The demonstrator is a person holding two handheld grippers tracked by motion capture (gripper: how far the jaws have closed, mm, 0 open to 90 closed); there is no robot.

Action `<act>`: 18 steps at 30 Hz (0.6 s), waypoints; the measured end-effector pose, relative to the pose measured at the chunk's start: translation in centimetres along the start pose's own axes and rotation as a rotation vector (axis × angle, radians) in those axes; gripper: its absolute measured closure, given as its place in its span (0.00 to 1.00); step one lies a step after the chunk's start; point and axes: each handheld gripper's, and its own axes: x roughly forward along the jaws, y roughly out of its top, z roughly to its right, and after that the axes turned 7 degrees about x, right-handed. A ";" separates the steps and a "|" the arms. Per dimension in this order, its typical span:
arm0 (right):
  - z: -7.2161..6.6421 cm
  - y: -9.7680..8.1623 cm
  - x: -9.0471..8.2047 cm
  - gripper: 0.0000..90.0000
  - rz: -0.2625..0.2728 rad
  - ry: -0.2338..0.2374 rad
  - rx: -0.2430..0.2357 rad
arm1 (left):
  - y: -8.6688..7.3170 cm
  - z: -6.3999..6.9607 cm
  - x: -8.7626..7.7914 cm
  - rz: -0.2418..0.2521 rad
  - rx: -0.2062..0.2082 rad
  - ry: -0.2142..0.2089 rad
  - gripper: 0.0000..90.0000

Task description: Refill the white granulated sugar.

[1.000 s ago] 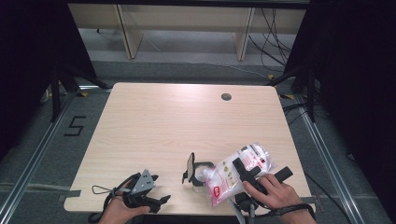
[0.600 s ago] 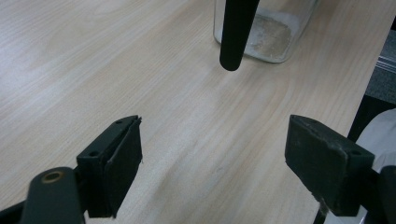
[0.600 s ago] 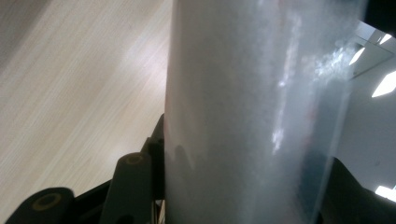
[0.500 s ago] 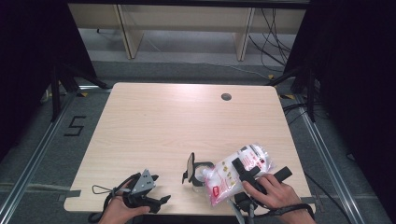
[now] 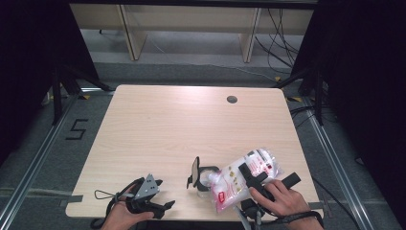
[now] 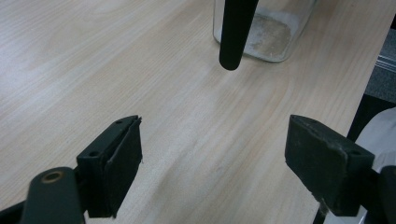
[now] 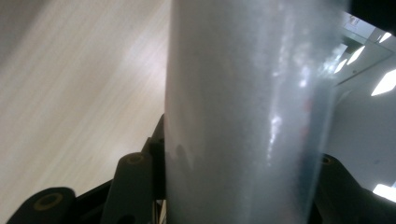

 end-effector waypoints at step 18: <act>-0.1 -0.3 0.0 0.62 -0.004 0.004 0.042 | 0.0 0.0 0.0 0.002 -0.002 -0.004 0.21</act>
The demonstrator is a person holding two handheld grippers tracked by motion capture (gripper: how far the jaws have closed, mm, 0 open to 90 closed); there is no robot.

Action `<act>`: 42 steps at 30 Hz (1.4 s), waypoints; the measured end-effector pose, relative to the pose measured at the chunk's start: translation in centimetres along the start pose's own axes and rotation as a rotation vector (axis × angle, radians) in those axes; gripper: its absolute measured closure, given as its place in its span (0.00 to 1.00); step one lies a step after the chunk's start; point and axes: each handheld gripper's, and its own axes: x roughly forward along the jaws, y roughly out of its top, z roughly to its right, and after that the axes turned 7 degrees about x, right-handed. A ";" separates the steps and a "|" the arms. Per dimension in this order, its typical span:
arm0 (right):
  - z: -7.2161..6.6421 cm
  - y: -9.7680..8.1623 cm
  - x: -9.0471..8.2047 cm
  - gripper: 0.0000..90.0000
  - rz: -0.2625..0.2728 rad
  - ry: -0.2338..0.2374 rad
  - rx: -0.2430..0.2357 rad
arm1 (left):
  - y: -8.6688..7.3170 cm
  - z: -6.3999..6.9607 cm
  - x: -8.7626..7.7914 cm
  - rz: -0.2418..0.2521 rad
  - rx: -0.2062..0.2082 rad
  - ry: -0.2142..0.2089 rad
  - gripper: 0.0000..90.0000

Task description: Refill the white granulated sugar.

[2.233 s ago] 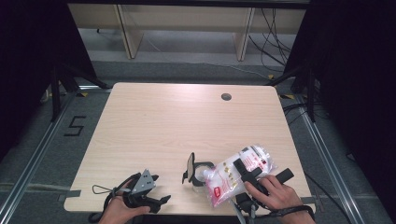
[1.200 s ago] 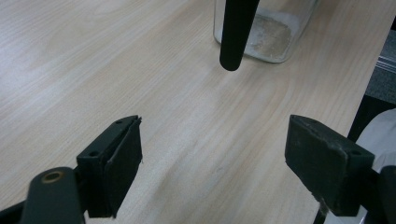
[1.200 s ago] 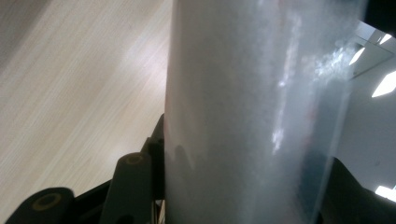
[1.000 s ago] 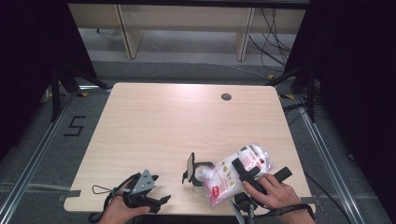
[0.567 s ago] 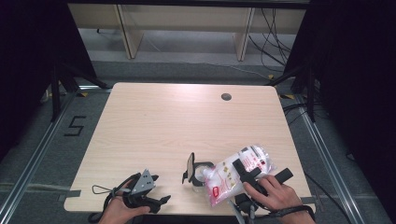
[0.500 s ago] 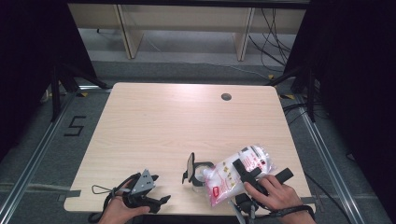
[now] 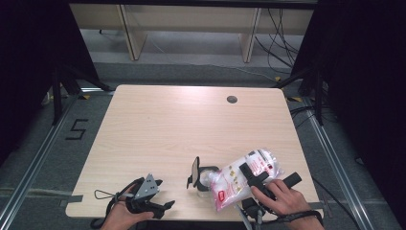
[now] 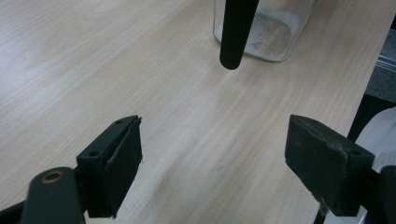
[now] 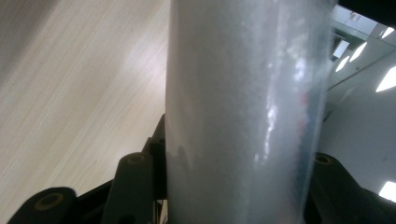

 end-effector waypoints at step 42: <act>0.2 -0.2 0.0 0.63 0.018 -0.006 -0.033 | 0.0 0.0 0.0 0.001 0.001 -0.001 0.21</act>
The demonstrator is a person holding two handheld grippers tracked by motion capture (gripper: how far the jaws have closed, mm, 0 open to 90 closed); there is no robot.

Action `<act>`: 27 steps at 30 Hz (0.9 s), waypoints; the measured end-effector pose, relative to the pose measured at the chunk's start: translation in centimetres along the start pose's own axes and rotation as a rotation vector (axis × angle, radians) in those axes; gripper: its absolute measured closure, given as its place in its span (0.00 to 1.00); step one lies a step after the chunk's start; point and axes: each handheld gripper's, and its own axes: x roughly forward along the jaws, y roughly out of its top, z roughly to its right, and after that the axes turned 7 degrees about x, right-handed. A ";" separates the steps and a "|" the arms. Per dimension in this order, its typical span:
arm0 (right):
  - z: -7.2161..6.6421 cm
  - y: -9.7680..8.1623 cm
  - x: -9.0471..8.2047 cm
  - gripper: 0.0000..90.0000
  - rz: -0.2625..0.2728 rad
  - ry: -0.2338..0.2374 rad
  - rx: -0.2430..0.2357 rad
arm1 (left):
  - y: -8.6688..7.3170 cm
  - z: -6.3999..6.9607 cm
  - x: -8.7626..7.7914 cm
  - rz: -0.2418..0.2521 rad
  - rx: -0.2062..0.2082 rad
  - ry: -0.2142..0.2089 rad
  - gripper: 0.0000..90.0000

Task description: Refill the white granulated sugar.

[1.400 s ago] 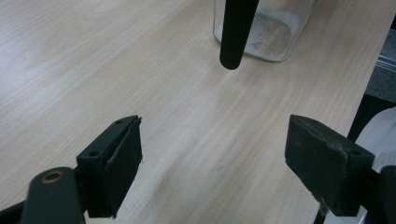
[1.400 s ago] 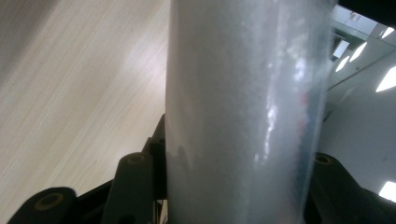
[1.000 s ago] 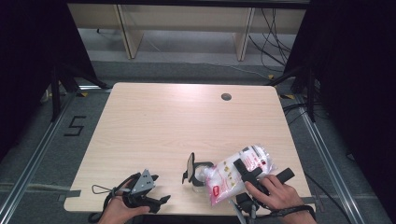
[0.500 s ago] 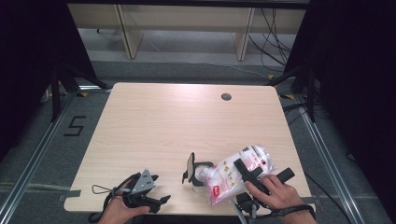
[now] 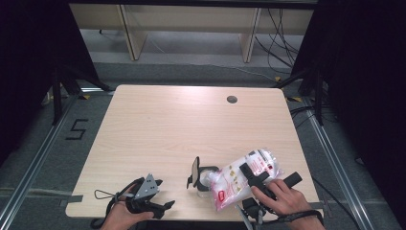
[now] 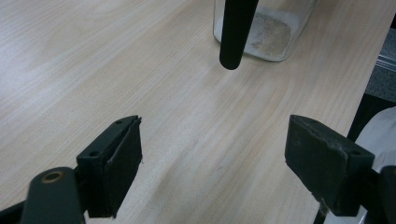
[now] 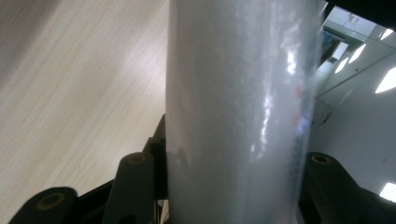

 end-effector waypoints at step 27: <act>-0.2 -0.1 0.0 0.63 -0.003 0.017 0.046 | 0.0 0.0 0.0 0.002 -0.003 -0.002 0.21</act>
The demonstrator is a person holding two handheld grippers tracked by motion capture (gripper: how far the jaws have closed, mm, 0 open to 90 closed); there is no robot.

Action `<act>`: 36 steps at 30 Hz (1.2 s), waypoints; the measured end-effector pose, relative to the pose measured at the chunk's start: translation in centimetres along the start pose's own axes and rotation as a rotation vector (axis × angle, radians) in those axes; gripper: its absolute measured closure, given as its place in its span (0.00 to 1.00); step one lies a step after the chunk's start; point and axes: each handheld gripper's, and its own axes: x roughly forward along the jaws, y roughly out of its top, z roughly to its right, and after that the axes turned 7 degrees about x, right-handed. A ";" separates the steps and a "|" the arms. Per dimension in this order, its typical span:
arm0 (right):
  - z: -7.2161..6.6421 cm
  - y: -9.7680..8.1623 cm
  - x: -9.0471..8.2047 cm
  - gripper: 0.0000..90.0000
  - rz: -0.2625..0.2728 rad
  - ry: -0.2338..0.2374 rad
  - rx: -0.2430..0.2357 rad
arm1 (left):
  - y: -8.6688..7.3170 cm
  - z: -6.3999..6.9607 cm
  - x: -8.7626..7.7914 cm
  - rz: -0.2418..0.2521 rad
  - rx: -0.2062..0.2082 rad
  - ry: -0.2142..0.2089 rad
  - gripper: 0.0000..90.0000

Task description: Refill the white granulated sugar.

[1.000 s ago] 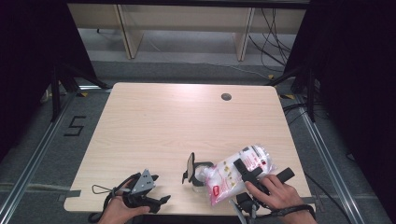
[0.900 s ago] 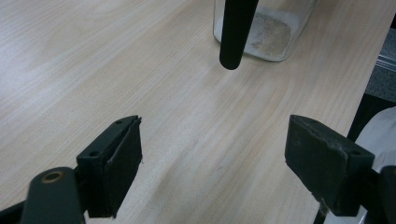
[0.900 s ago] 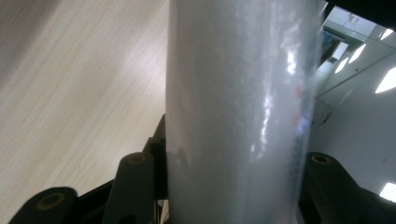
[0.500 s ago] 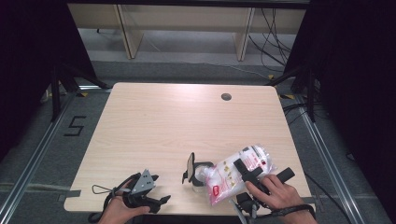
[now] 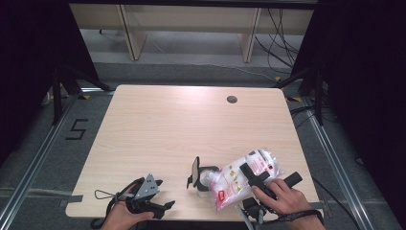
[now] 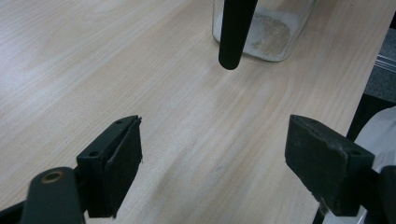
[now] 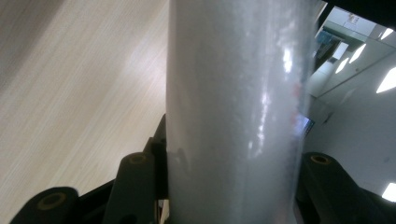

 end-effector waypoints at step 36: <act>0.0 0.1 -0.2 0.64 0.002 -0.005 0.000 | 0.1 -0.1 -0.1 -0.002 0.024 -0.005 0.21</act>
